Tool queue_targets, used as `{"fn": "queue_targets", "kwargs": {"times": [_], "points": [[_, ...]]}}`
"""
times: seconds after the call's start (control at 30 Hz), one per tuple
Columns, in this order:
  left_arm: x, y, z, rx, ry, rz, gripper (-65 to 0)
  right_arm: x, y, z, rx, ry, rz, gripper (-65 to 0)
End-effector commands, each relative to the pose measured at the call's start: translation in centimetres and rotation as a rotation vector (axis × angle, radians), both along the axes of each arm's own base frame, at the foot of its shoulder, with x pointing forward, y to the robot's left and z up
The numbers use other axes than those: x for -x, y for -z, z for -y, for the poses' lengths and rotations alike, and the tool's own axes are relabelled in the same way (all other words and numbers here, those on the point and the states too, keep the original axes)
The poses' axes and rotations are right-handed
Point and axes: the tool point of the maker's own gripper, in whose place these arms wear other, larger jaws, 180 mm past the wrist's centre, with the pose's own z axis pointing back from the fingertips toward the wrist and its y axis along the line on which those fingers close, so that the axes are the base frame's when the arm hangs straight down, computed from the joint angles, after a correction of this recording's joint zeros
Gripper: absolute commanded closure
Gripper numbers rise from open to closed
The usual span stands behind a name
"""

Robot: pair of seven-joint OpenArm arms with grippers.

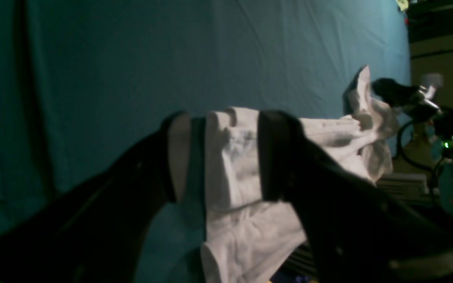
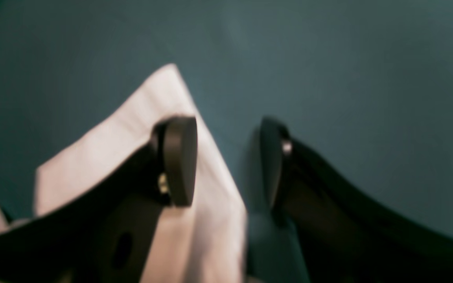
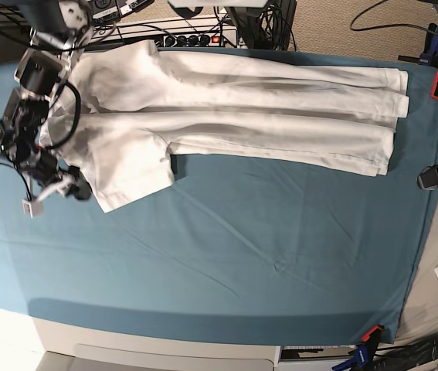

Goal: Fold the T-shirt properly
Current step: 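Grasp the sleeve with the right gripper and fold it onto the shirt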

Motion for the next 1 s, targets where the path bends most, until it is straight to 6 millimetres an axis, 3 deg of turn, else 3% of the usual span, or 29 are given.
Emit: {"fn": "queue_targets", "kwargs": {"times": [0.0, 0.23, 0.4, 0.63, 0.77, 0.97], "points": [[-0.9, -2.1, -1.1, -0.02, -0.008, 0.056, -29.0, -1.2, -1.4, 0.7, 0.01, 0.002, 0.022, -26.6], [-0.9, -2.1, -1.1, -0.02, -0.008, 0.056, -29.0, -1.1, 0.5, -1.8, 0.032, -0.097, -0.084, -26.0], [-0.9, -2.1, -1.1, -0.02, -0.008, 0.056, -29.0, -1.2, 0.5, -2.9, 0.018, -0.131, -0.08, -25.4], [-0.9, -2.1, -1.1, -0.02, -0.008, 0.056, -29.0, -1.0, 0.2, -3.4, 0.003, -0.167, -0.08, -0.2], [-0.9, -2.1, -1.1, -0.02, -0.008, 0.056, -29.0, -1.5, -1.6, -3.5, 0.046, -0.198, -0.04, 0.0], [-0.9, -2.1, -1.1, -0.019, -0.007, 0.056, -29.0, -1.9, -6.3, -5.0, 0.107, -0.29, 0.054, 0.0]]}}
